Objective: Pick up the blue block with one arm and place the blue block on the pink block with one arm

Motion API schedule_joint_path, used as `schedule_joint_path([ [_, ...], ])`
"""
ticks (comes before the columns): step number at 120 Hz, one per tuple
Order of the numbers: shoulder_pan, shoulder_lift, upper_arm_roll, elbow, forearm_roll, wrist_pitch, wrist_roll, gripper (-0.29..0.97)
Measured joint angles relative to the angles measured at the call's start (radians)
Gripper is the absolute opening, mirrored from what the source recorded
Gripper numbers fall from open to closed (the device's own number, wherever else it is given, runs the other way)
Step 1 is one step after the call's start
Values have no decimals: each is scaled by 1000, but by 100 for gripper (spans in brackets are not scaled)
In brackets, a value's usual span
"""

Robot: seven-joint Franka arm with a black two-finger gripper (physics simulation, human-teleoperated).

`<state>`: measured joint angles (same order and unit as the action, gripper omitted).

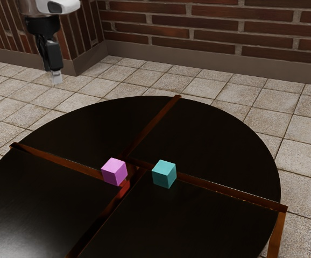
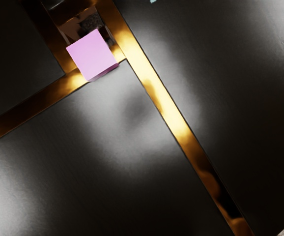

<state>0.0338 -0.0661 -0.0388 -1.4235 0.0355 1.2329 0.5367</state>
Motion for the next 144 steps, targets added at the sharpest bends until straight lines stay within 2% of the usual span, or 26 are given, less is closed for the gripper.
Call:
schedule_joint_path([
  [16, -17, -17, -13, -8, -2, 55, 48, 68],
  [23, -10, -80, -50, -85, -6, 66, 65, 68],
  [37, -31, -226, -189, -234, -5, 76, 96, 68],
  [48, -42, -257, -238, -324, -3, 84, 136, 68],
  [59, -82, -226, -248, -401, -11, 167, 215, 68],
  [68, -85, -153, -250, -434, -29, 260, 296, 68],
  [100, -105, 83, -263, -390, -43, 449, 517, 68],
  [144, -97, 234, -261, -381, -74, 617, 694, 68],
])
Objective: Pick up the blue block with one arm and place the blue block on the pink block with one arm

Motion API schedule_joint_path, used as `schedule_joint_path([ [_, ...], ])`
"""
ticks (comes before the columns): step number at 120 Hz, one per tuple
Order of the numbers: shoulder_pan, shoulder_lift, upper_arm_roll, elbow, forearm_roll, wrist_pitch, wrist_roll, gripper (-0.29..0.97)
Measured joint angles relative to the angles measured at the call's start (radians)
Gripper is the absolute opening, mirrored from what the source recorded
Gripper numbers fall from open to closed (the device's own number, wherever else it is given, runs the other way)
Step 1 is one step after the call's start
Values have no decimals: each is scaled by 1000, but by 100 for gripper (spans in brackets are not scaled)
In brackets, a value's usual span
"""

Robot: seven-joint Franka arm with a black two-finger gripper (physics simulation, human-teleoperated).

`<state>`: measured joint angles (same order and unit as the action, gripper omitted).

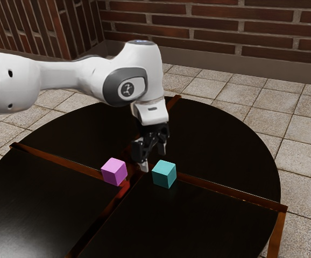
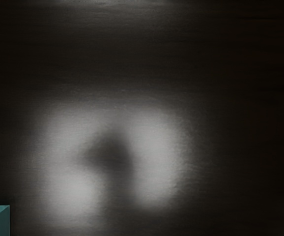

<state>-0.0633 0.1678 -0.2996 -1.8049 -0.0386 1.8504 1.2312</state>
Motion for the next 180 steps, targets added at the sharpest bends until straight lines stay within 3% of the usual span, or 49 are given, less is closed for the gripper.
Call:
schedule_joint_path([
  [57, 24, 211, 32, 166, 35, 71, 110, 68],
  [95, 23, 265, 72, 177, 21, 78, 8, 68],
  [128, 21, 390, 102, 287, 27, 85, -71, 68],
  [180, -16, 477, 118, 403, 128, 86, -116, 68],
])
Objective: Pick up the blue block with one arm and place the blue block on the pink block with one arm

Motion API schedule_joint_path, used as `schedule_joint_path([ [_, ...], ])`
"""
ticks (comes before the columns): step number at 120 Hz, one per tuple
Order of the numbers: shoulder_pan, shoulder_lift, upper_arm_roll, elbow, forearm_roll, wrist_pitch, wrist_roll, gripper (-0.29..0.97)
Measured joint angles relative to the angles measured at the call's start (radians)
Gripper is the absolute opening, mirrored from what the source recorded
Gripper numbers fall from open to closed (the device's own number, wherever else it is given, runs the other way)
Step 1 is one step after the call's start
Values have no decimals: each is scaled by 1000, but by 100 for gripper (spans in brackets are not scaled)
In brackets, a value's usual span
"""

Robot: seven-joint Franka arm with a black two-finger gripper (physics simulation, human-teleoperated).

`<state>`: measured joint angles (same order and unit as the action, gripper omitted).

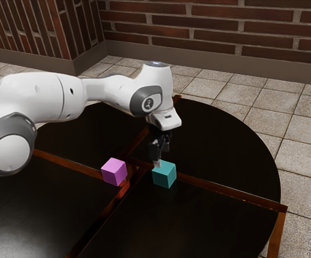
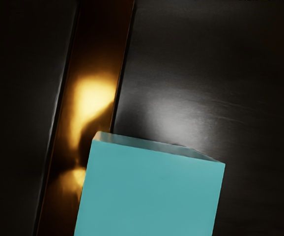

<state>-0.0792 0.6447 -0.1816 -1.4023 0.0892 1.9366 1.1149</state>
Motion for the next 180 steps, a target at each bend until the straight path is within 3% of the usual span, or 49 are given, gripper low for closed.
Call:
schedule_joint_path([
  [118, -14, 86, -2, 7, 25, 1, 47, 68],
  [126, -14, 87, -2, 6, 24, 1, 46, 63],
  [152, -12, 74, -3, -6, 29, 4, 40, 31],
  [180, -2, -110, -2, -128, 38, 10, 36, 26],
])
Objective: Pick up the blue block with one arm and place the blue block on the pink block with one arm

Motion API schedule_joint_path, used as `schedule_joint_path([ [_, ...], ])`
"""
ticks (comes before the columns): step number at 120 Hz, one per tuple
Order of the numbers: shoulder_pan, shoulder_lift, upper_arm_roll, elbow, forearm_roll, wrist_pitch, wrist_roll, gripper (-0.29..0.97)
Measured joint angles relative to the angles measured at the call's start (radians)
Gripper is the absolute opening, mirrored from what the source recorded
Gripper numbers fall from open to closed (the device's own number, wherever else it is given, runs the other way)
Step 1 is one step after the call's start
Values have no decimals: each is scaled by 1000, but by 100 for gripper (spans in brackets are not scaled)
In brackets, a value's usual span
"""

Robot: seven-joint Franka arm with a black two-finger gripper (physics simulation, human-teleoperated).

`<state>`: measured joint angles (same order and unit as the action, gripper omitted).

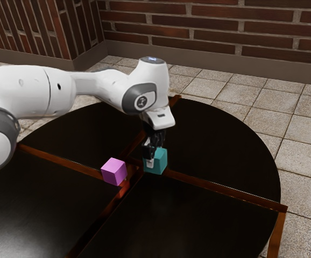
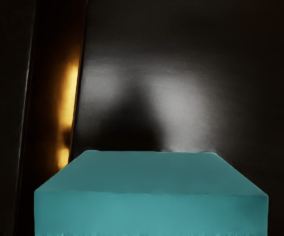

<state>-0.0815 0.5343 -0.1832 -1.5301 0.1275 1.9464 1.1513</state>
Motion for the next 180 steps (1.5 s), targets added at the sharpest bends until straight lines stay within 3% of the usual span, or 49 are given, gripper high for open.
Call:
schedule_joint_path([
  [49, 43, -178, 1, -118, 30, 4, 52, 25],
  [67, 60, -203, 1, -133, 31, 3, 67, 30],
  [89, 94, -317, 1, -228, 30, 2, 95, 33],
  [132, 172, -356, 1, -343, 18, 117, 198, 33],
  [180, 233, -271, 1, -341, 17, 174, 292, 33],
])
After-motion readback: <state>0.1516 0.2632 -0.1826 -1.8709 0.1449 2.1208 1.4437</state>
